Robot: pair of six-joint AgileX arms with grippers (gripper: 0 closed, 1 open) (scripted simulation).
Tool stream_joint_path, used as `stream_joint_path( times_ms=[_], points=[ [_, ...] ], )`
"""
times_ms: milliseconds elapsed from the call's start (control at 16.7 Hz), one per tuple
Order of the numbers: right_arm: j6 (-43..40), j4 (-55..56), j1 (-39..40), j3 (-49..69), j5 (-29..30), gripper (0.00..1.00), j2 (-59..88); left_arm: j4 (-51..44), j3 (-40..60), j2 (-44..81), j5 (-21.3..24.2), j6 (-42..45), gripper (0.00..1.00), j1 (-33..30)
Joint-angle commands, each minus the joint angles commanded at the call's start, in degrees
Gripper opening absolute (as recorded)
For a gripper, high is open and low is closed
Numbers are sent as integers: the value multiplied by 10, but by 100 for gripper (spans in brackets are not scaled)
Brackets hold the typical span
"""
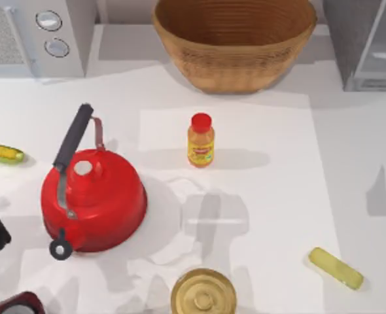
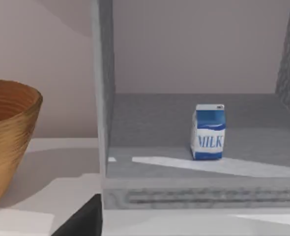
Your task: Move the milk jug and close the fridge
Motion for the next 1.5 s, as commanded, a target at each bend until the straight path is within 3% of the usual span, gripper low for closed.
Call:
stream_joint_path(
  times_ms=[360, 900, 1140, 1500],
  points=[
    [4, 5, 27, -156, 8, 100, -191, 0, 0, 0, 0, 0, 100, 0],
    [2, -14, 31, -158, 5, 100, -218, 0, 0, 0, 0, 0, 100, 0],
    [-1, -124, 38, -99, 0, 100, -291, 0, 0, 0, 0, 0, 100, 0],
    [-3, -435, 34, 39, 6, 100, -458, 0, 0, 0, 0, 0, 100, 0]
  ],
)
